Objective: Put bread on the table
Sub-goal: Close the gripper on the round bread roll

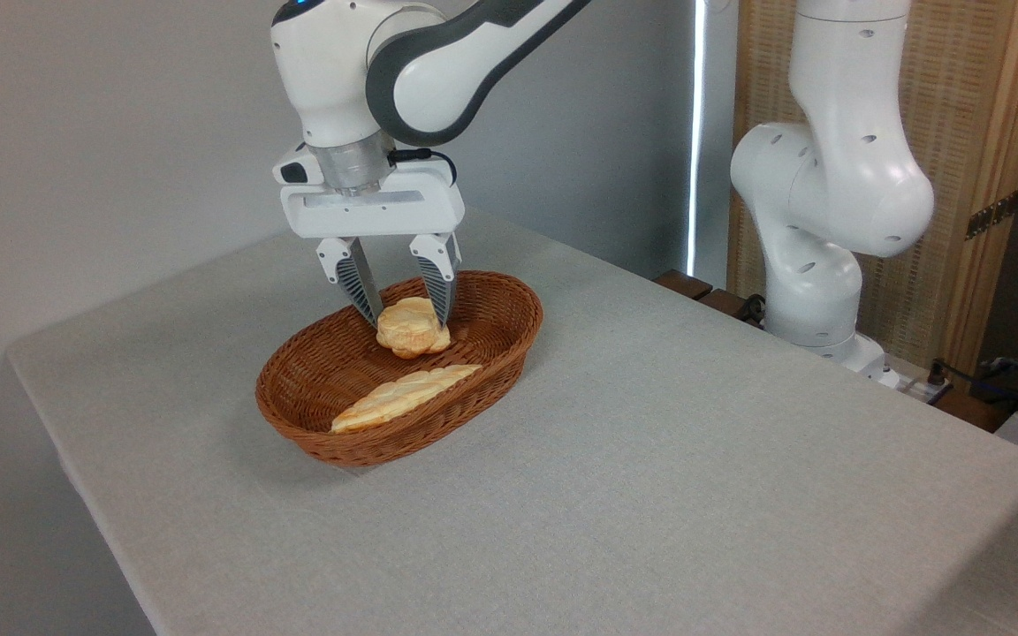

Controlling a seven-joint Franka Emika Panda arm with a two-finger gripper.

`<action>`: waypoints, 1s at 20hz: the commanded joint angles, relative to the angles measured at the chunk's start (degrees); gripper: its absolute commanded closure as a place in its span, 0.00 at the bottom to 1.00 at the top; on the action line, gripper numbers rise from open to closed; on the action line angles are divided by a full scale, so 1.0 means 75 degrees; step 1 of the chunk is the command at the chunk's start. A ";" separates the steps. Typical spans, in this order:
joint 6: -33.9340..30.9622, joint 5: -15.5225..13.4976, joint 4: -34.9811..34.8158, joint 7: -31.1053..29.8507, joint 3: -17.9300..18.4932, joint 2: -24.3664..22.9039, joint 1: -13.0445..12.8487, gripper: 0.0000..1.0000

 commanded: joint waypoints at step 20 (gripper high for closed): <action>-0.0291 0.0040 0.0510 0.1077 0.0943 -0.0435 0.0035 0.60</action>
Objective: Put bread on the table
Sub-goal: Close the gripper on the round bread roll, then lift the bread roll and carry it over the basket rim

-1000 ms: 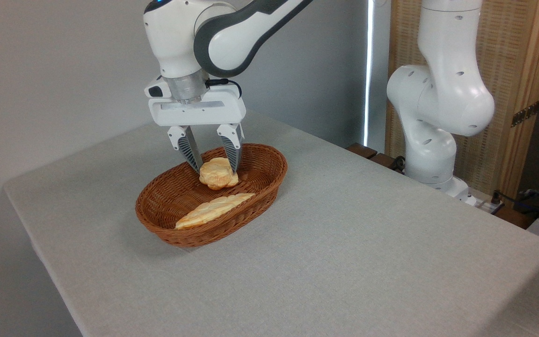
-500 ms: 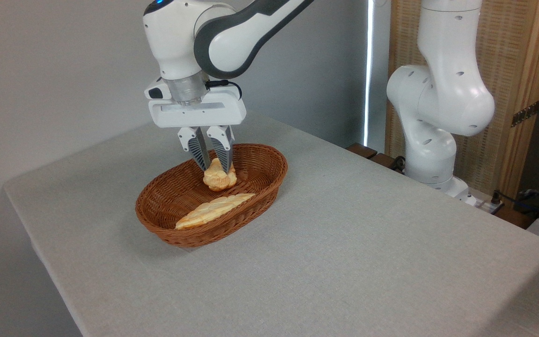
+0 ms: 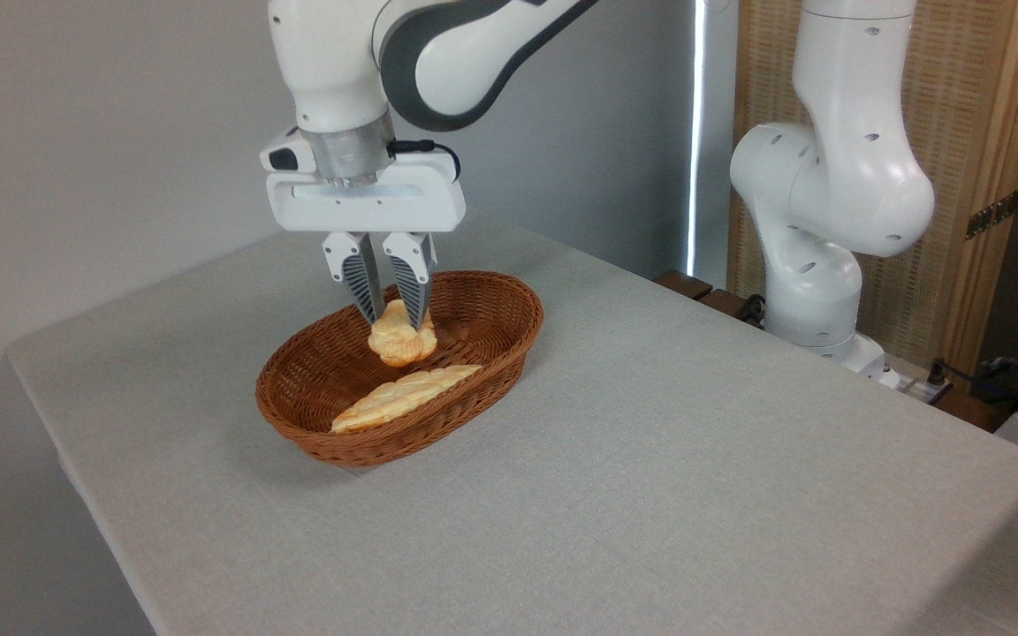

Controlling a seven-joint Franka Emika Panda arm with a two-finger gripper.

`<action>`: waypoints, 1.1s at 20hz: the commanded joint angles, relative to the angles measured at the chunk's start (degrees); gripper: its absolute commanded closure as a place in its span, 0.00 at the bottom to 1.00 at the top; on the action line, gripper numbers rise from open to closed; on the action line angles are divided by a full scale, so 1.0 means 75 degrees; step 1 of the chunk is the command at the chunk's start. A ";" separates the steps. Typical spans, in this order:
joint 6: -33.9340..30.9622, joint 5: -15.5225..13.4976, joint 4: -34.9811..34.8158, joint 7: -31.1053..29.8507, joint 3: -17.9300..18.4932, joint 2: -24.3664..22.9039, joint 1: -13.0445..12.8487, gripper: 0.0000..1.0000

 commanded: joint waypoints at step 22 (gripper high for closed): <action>-0.1190 0.1257 0.0644 0.4314 0.2893 -0.0033 -0.0024 0.00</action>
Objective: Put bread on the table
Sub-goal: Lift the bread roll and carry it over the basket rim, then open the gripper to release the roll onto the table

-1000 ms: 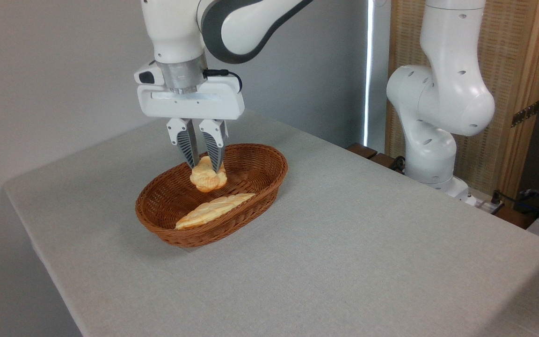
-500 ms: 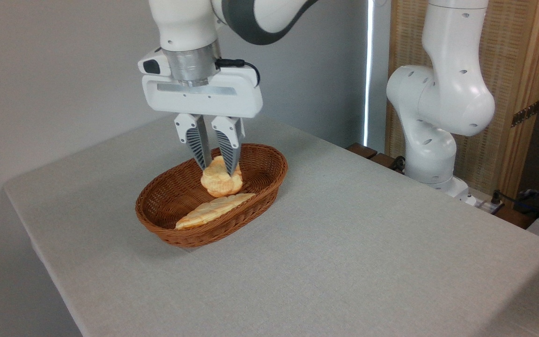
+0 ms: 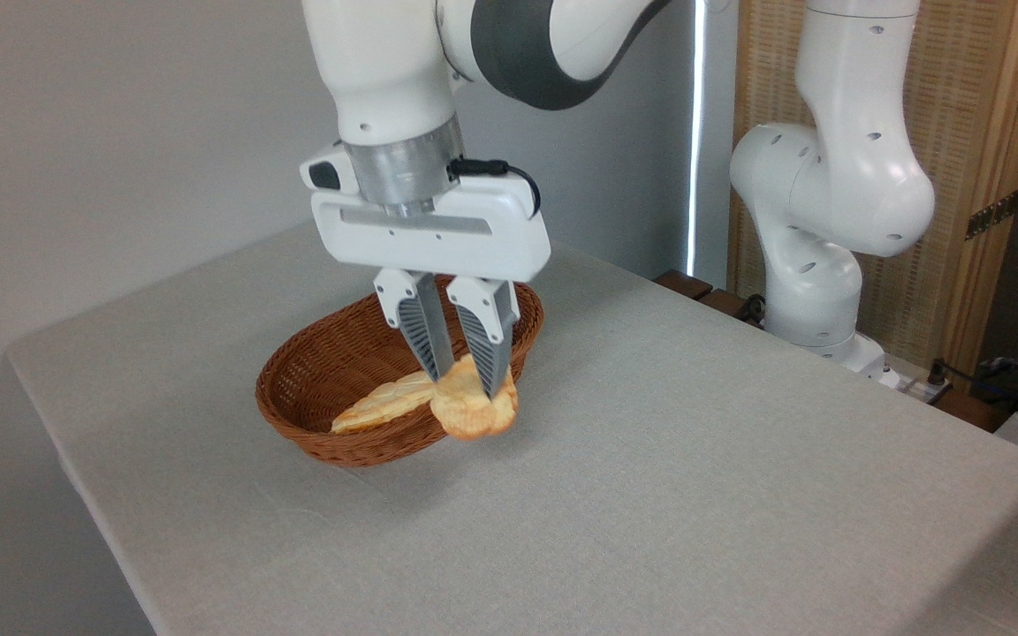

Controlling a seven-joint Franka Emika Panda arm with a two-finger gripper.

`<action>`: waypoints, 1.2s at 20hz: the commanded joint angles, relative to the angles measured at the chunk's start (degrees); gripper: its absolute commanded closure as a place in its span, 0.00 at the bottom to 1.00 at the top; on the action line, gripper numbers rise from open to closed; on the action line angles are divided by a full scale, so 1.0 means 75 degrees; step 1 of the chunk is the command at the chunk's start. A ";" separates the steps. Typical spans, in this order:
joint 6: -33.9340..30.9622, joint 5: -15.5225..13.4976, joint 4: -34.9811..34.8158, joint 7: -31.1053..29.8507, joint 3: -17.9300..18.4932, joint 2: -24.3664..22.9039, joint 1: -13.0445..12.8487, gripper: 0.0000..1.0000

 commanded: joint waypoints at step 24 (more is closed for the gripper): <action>0.0215 0.0324 0.0049 0.0165 0.0279 0.0158 -0.0059 0.00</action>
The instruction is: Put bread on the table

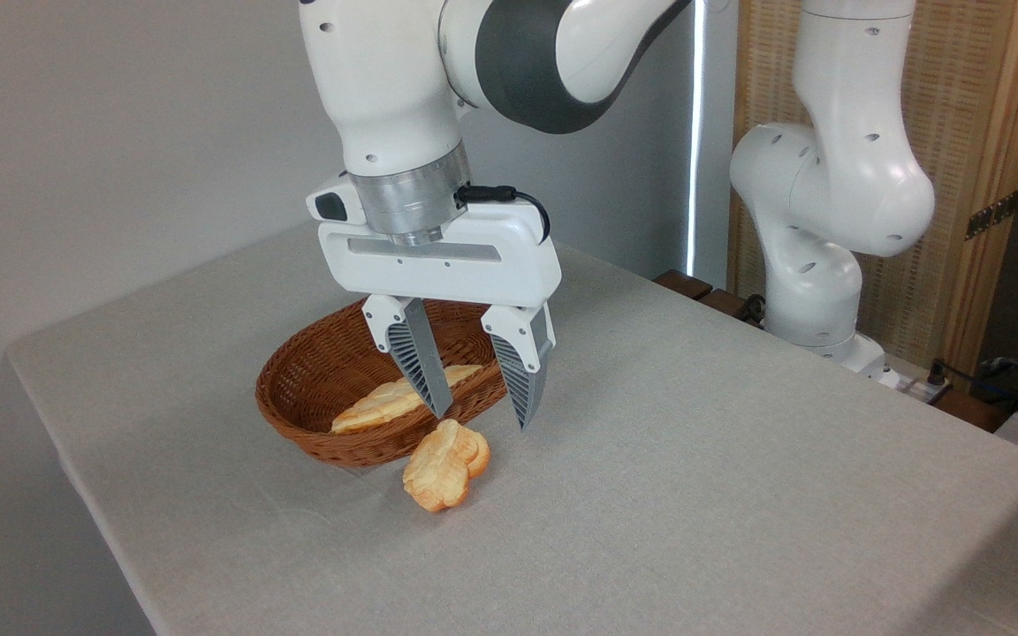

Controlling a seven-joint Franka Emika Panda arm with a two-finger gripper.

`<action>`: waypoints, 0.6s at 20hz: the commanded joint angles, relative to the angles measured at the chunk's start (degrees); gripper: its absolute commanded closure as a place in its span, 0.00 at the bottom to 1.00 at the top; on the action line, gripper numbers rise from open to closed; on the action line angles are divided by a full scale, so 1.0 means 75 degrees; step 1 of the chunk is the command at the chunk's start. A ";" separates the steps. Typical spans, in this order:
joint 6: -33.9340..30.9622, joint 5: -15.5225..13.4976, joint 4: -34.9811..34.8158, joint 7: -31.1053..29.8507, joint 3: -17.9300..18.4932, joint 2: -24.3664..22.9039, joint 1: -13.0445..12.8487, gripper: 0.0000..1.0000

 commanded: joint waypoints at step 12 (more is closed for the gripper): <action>-0.0144 0.0009 0.0985 0.1880 -0.0029 -0.0533 -0.0107 0.00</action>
